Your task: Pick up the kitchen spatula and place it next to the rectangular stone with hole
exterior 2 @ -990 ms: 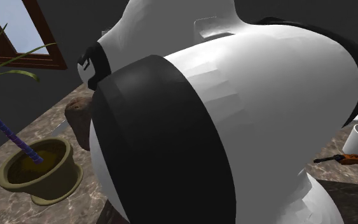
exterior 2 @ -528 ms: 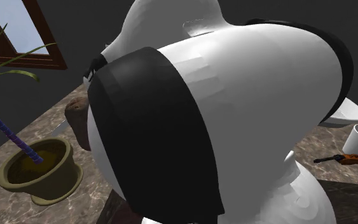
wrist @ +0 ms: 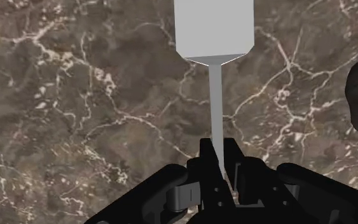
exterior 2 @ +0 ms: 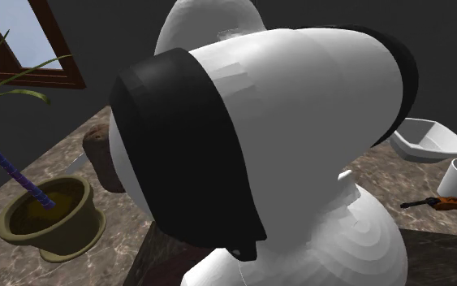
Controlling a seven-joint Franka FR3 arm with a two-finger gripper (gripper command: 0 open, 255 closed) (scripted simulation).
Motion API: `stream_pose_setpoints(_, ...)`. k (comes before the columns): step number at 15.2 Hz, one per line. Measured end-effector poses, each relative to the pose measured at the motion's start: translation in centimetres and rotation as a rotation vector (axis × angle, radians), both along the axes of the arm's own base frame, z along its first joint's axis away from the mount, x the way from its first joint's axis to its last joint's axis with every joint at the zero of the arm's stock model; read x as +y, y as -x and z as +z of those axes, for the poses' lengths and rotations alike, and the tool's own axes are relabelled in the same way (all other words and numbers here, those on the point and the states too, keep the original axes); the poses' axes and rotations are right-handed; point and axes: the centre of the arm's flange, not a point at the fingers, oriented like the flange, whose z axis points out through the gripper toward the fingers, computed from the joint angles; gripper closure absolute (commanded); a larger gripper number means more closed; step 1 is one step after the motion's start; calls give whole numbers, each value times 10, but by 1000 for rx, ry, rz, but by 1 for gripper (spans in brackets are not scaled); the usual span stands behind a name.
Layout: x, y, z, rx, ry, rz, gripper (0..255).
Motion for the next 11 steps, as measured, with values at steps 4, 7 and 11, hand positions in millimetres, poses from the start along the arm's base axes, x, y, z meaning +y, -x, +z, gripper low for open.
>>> stream_pose_setpoints(4, 2, 1, -21, 0, 0, 0, 255)
stream_pose_setpoints(7, 2, 0, -33, 0, 0, 0, 255)
stream_pose_setpoints(11, 1, 1, -34, -1, 0, 0, 255)
